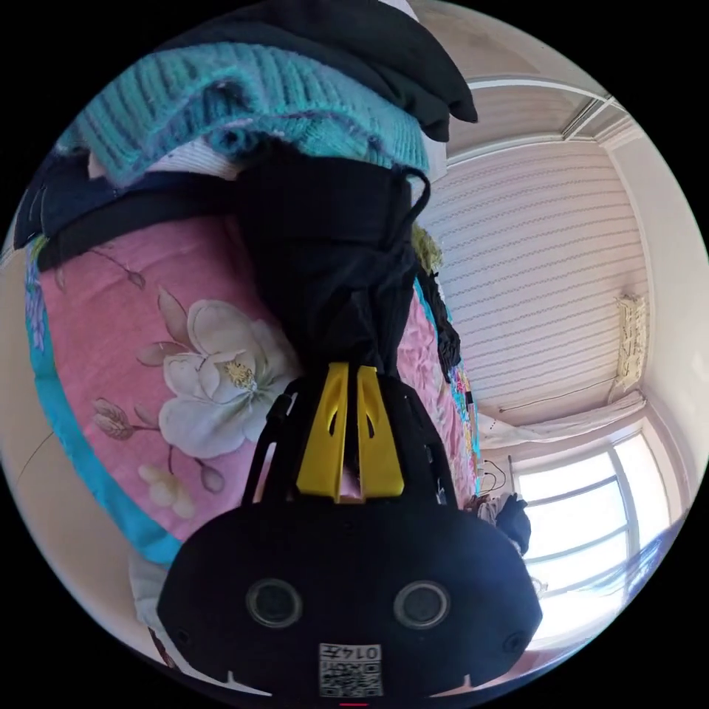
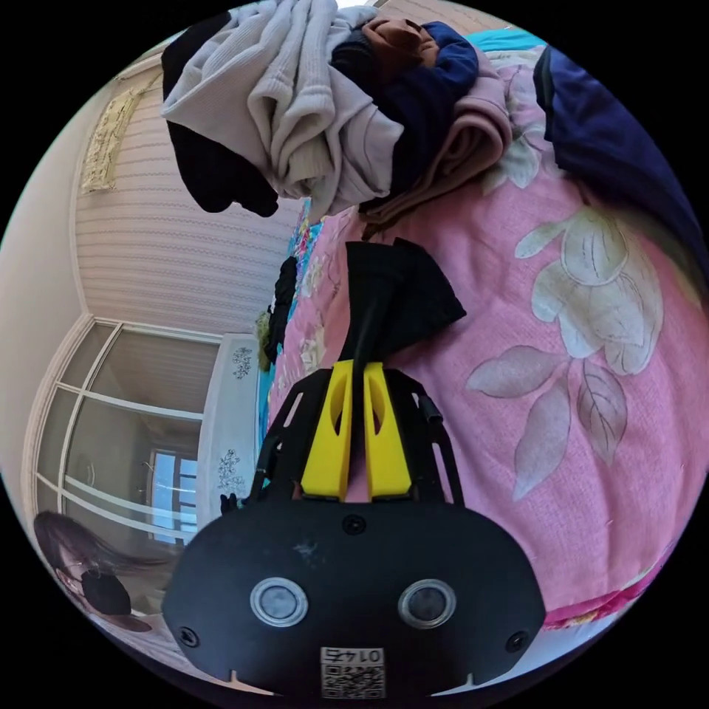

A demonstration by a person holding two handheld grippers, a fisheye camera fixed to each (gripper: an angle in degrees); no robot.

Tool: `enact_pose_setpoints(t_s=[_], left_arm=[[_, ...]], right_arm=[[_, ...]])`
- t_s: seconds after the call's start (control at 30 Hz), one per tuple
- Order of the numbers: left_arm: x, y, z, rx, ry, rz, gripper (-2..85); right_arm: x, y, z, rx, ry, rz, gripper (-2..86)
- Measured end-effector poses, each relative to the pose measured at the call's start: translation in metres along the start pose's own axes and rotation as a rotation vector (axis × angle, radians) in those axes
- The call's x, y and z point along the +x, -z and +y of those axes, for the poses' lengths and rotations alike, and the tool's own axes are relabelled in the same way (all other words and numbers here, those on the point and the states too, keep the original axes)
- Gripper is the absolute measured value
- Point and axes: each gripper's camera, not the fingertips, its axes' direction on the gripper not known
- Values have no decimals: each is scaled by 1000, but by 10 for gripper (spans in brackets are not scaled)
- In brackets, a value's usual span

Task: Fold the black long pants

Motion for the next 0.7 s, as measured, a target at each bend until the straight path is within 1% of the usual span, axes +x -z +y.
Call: enact_pose_setpoints(t_s=[0.1,0.2,0.3,0.4,0.47,0.57,0.63,0.67,0.7], left_arm=[[7,7,6,-7,-48,3,-8],[15,23,23,-30,-97,47,-9],[20,39,45,-63,-166,52,-9],[23,55,86,-142,-279,18,-5],[19,48,105,-210,-329,-24,3],[6,24,132,-355,-407,-141,32],[10,21,148,-383,-515,-198,36],[18,21,160,-410,-614,-267,34],[22,22,166,-426,-666,-305,31]], right_arm=[[-3,2,6,-24,50,-42,12],[-3,4,15,-49,76,-78,9],[-2,13,30,-75,108,-57,9],[8,30,52,-106,88,-12,10],[18,37,66,-130,64,28,12],[39,25,85,-213,21,208,19],[41,8,99,-279,62,370,29],[39,6,103,-278,81,404,31],[34,5,111,-268,101,487,35]])
